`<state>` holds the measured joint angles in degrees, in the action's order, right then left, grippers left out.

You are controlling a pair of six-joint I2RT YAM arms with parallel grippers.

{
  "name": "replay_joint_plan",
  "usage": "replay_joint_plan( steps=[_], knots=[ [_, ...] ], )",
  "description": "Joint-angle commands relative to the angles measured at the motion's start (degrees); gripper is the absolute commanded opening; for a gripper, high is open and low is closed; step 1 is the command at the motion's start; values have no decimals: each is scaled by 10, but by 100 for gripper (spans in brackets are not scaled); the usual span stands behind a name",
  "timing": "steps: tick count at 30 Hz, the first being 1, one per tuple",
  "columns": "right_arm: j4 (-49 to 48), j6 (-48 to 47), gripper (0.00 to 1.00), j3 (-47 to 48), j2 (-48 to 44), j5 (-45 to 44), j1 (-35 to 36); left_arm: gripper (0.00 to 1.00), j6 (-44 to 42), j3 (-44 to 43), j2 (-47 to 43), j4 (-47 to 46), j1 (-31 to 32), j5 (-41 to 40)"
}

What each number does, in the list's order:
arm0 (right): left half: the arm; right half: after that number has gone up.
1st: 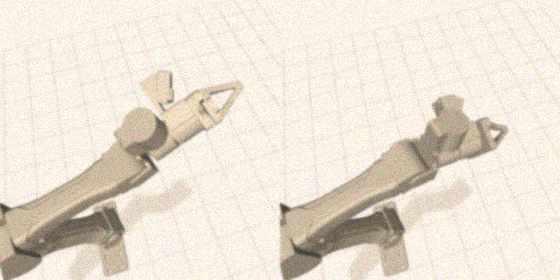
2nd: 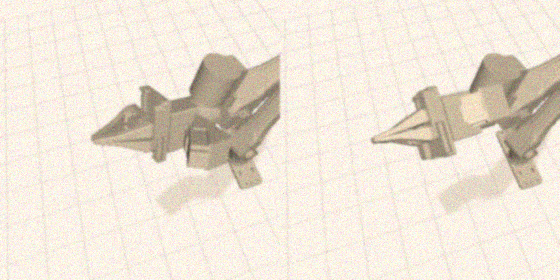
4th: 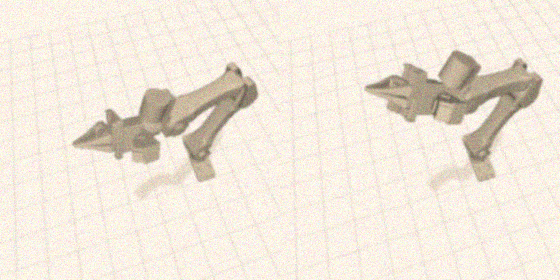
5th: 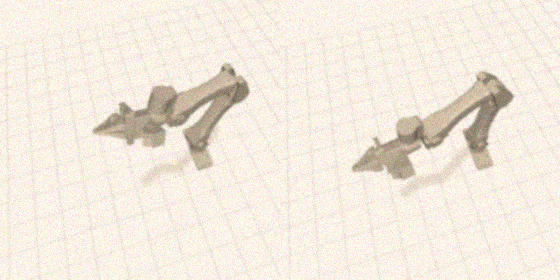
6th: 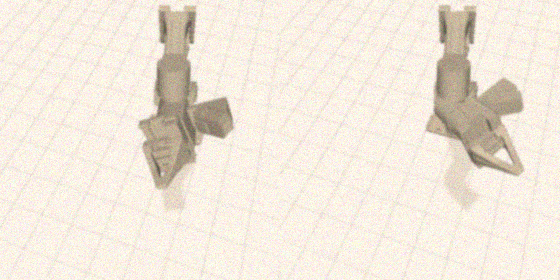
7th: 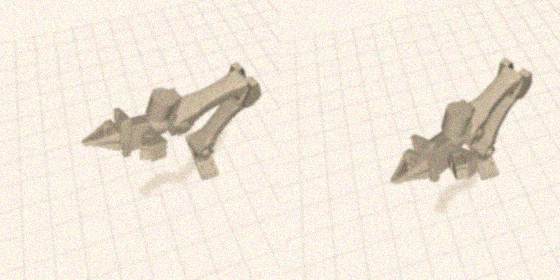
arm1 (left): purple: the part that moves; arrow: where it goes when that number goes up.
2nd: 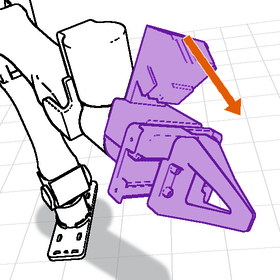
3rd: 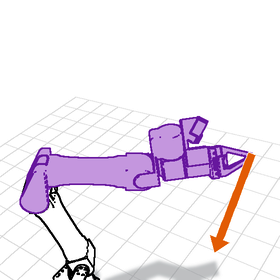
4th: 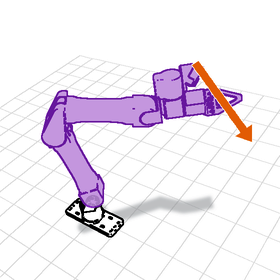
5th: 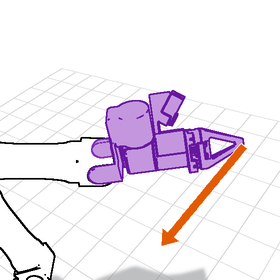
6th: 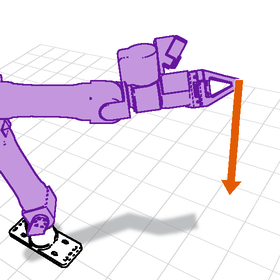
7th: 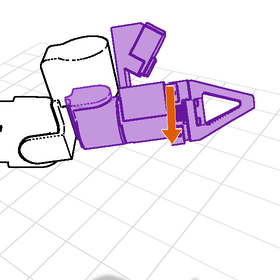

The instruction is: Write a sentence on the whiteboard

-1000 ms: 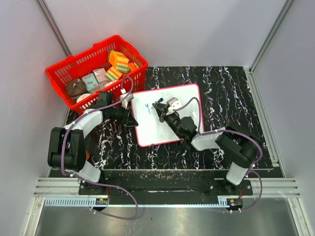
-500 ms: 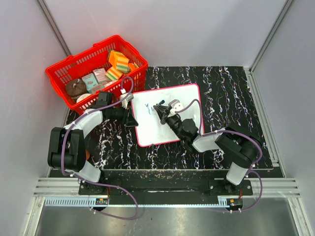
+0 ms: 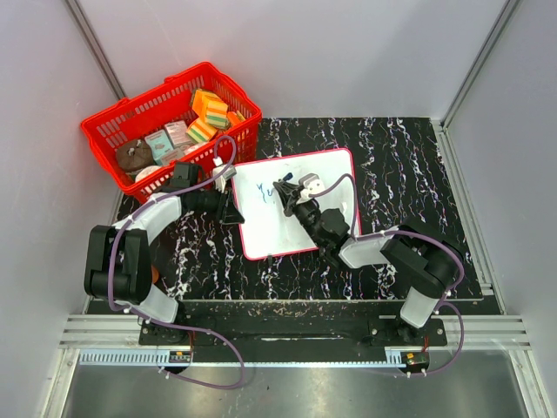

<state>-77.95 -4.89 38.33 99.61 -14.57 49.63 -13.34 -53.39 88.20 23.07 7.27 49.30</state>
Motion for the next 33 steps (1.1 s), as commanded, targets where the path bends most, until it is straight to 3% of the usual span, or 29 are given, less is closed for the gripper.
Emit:
replay_joint_plan(
  steps=[1, 17, 27, 33],
  knots=[
    [-98, -18, 0, 27, 8, -34, -2, 0, -32, -2, -22, -20, 4, 4],
    [-75, 14, 0, 31, 9, 27, -1, 0, -32, -3, -22, -20, 5, 2],
    [-105, 16, 0, -11, -65, 0, -1, 0, -34, -2, -21, -20, 5, 1],
    [-95, 11, 0, -5, -57, -38, -7, 0, -33, -3, -21, -20, 5, 2]
  ],
)
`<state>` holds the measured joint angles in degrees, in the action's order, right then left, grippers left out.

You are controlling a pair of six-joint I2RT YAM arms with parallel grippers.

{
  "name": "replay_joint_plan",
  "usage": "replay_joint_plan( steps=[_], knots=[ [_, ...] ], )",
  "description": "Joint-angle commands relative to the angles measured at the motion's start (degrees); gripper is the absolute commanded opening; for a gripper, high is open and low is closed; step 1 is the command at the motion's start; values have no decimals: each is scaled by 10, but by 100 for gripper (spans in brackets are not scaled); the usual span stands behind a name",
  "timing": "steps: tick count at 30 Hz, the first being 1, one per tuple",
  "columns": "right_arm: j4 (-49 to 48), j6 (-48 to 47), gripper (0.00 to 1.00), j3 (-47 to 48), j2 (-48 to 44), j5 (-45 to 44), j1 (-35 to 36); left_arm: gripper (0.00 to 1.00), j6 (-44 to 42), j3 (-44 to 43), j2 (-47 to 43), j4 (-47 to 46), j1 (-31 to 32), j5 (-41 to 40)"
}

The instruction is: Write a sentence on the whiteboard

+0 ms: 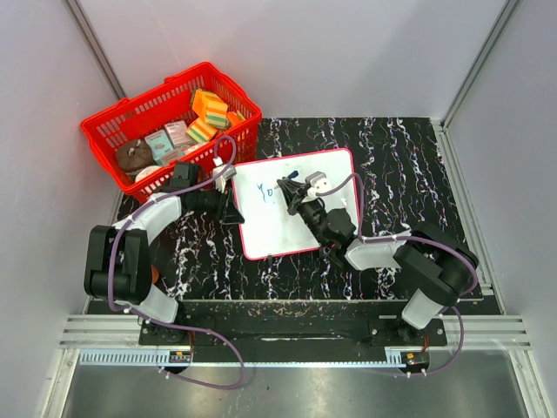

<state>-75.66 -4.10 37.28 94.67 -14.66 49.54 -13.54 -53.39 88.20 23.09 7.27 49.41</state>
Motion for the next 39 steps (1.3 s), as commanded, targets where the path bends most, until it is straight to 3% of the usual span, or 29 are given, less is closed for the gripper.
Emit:
replay_joint_plan(
  steps=[1, 17, 39],
  knots=[
    [-117, 8, 0, 6, -6, -36, -11, 0, -31, -2, -20, -21, 5, 1],
    [-68, 54, 0, 27, 2, 4, -23, 0, -30, -1, -22, -20, 5, 2],
    [-60, 67, 0, 11, 36, -11, -23, 0, -29, -2, -26, -21, 5, 3]
  ],
)
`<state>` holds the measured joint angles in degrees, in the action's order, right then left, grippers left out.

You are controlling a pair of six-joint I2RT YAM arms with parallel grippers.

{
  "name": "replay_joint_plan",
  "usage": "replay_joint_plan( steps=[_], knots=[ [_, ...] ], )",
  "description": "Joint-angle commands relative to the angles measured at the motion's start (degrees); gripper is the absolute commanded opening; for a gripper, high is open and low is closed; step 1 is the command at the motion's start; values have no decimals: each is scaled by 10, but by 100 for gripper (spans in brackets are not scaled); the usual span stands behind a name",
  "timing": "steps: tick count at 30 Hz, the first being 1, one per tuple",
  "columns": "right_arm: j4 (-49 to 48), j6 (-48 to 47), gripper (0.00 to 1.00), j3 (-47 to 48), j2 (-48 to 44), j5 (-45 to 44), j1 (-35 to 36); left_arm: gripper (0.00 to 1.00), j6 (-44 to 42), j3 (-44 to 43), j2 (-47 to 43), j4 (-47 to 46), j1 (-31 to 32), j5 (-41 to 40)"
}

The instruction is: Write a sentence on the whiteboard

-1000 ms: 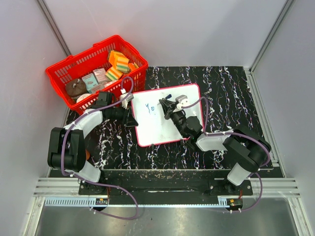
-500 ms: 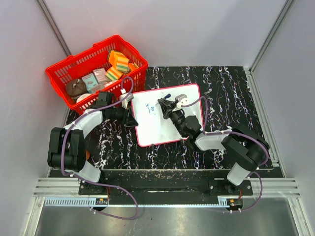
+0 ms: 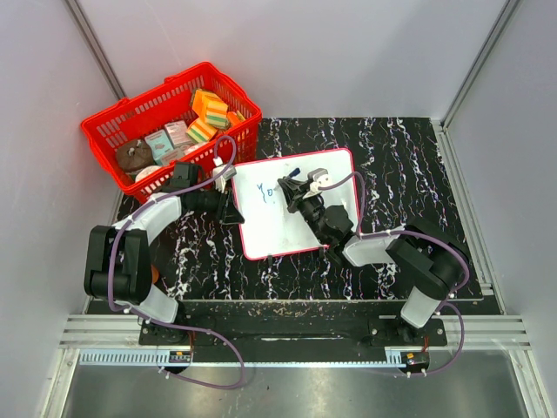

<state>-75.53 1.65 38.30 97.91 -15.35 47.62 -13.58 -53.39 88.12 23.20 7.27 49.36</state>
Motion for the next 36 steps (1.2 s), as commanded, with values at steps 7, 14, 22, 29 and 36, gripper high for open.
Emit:
replay_joint_plan(
  steps=[7, 14, 22, 29, 36],
  knots=[
    [-53, 6, 0, -10, -3, 3, -3, 0, -29, -4, -23, -21, 5, 4],
    [-39, 4, 0, -9, -5, 4, -3, 0, -29, -4, -21, -21, 5, 3],
    [-16, 8, 0, -17, -17, 13, -3, 0, -29, -4, -22, -21, 5, 3],
    [-21, 9, 0, -28, -22, 16, -4, 0, -29, -4, -22, -21, 5, 2],
    [-16, 2, 0, -31, -28, 3, -4, 0, -29, -4, -22, -21, 5, 1]
  ],
)
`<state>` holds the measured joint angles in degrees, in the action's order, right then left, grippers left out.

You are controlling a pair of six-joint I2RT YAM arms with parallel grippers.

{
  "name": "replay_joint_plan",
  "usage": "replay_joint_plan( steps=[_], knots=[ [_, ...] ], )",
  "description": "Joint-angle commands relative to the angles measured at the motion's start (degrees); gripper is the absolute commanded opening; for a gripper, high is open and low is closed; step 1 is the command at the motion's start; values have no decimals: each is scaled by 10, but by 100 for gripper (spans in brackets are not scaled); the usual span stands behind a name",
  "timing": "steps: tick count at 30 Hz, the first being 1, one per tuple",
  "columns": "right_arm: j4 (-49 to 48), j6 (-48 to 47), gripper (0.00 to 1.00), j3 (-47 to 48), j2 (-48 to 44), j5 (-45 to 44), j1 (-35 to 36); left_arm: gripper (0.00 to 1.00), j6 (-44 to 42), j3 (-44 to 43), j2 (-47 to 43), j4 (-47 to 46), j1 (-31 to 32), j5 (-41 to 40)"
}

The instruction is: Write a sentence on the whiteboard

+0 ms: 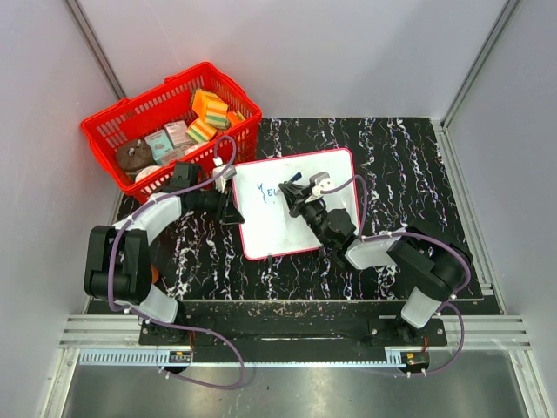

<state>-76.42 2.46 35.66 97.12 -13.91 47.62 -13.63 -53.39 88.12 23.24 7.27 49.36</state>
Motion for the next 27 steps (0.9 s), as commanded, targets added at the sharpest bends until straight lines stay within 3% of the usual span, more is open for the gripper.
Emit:
replay_joint_plan(
  steps=[1, 9, 27],
  knots=[
    [-7, -8, 0, -4, -22, -13, -3, 0, -28, -4, -22, -22, 5, 2],
    [-36, -18, 0, 4, -13, -59, -4, 0, -29, -3, -21, -22, 5, 2],
    [-38, -18, 0, 16, -2, -48, -4, 0, -29, -2, -22, -22, 5, 4]
  ],
)
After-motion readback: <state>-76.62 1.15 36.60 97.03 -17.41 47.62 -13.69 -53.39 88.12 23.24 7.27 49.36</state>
